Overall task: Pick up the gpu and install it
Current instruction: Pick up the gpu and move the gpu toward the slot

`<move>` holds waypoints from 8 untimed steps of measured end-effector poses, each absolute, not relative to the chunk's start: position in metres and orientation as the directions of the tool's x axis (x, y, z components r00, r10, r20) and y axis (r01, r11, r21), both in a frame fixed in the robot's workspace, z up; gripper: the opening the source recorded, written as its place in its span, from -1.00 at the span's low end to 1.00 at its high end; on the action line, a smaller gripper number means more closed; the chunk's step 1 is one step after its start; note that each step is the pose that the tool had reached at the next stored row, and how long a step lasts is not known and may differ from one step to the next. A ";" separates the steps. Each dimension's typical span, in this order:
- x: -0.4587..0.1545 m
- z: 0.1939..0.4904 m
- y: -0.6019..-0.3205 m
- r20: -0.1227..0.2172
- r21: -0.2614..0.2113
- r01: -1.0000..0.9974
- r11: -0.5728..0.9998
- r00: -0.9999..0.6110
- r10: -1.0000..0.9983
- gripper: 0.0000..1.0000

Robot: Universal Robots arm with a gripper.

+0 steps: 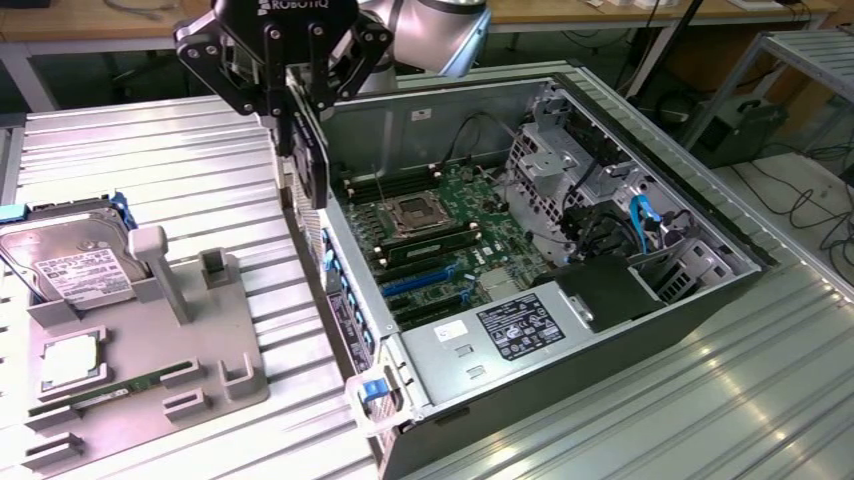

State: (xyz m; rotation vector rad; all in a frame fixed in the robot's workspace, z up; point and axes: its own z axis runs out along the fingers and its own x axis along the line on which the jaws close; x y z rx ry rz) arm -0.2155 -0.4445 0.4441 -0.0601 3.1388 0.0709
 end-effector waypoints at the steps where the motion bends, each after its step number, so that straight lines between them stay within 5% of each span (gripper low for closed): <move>1: -0.215 0.444 -0.445 -0.002 0.045 -0.040 0.998 -0.999 -0.040 -0.45; 8: -0.211 0.444 -0.445 -0.002 0.045 -0.047 0.998 -0.999 -0.047 -0.45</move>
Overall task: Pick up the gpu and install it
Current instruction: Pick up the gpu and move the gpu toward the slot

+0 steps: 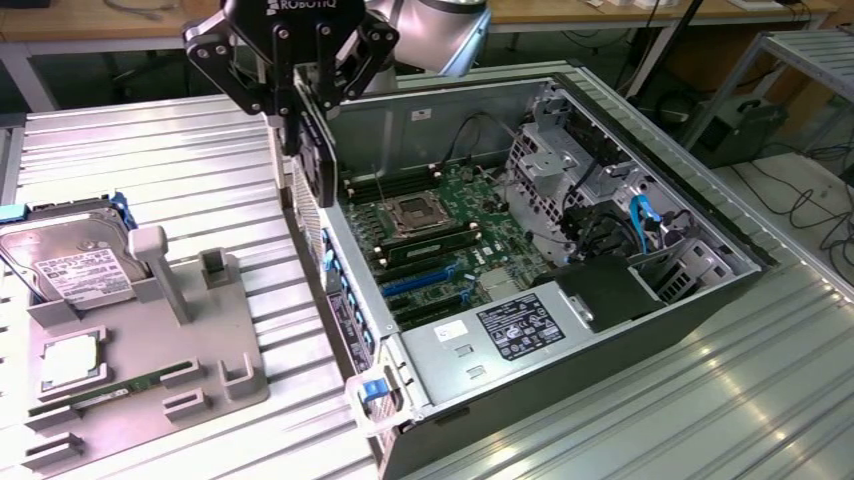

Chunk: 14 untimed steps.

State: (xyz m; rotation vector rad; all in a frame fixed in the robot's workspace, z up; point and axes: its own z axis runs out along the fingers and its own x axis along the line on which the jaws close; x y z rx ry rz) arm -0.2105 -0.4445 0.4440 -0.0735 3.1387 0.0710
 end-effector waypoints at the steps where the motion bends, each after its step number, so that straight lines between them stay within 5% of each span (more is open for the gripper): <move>1: -0.210 0.444 -0.445 -0.002 0.045 -0.048 0.998 -0.999 -0.048 -0.45; 14: -0.202 0.444 -0.445 -0.002 0.045 -0.059 0.997 -0.998 -0.059 -0.45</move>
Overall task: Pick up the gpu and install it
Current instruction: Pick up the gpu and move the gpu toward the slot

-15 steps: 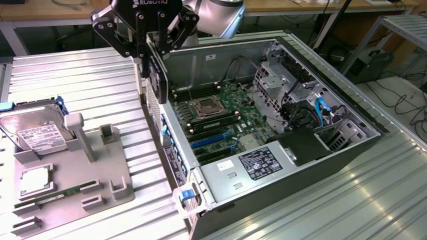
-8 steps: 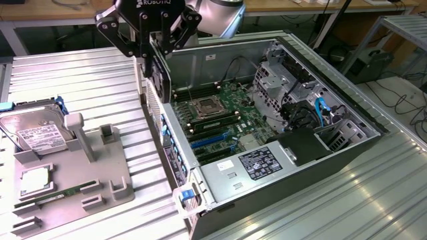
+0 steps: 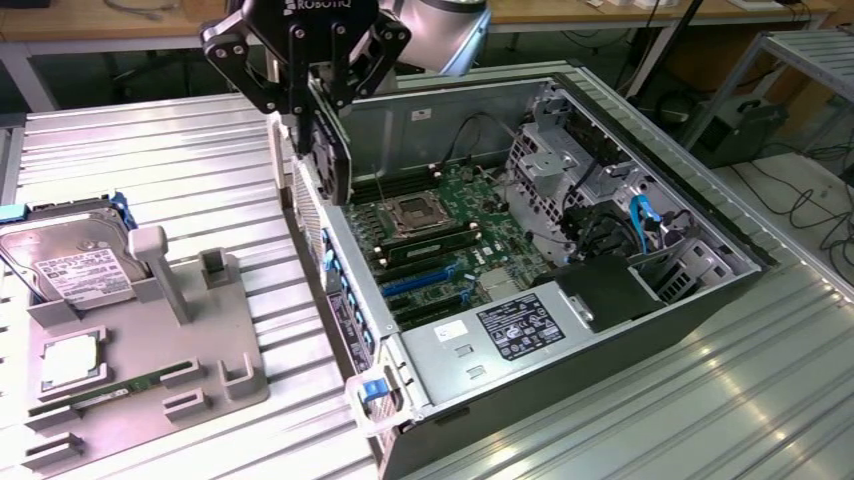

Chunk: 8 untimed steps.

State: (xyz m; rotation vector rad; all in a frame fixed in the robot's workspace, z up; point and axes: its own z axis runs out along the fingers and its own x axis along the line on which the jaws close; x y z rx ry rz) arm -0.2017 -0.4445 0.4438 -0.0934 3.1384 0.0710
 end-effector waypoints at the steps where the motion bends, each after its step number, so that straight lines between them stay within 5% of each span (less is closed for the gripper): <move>1: -0.201 0.444 -0.445 -0.002 0.045 -0.060 0.997 -0.998 -0.060 -0.45; 8: -0.197 0.444 -0.445 -0.002 0.045 -0.066 0.997 -0.998 -0.066 -0.45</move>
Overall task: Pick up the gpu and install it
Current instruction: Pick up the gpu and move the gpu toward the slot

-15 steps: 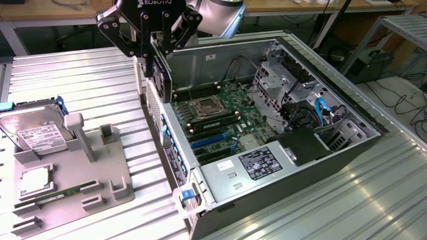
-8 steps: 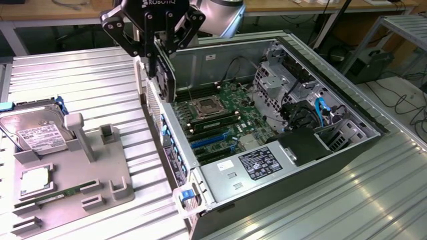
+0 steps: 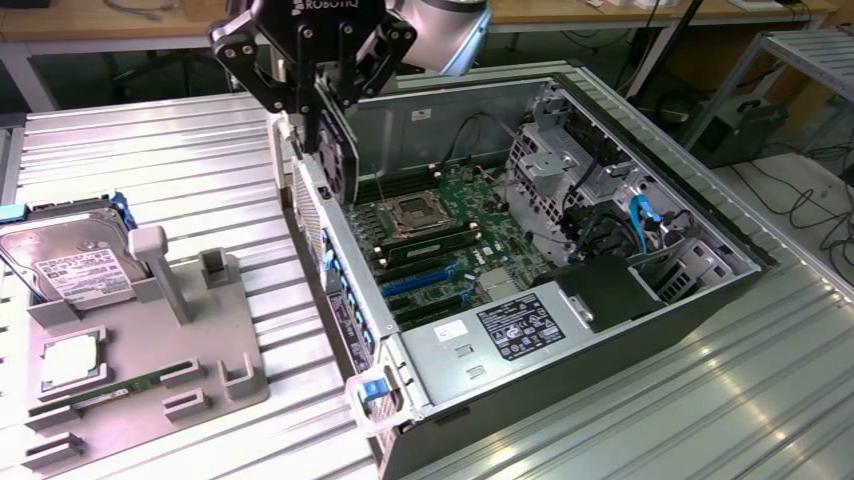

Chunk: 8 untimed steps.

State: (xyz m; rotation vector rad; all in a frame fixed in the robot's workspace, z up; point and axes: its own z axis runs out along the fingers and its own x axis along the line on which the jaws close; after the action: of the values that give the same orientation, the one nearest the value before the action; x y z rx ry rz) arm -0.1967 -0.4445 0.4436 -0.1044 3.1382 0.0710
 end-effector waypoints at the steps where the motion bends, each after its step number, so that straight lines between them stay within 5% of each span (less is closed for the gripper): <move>1: -0.196 0.444 -0.445 -0.002 0.045 -0.067 0.997 -0.998 -0.067 -0.45; 8: -0.192 0.444 -0.445 -0.002 0.045 -0.073 0.996 -0.997 -0.073 -0.45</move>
State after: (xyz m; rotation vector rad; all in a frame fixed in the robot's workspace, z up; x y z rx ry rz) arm -0.1915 -0.4446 0.4435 -0.1152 3.1380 0.0711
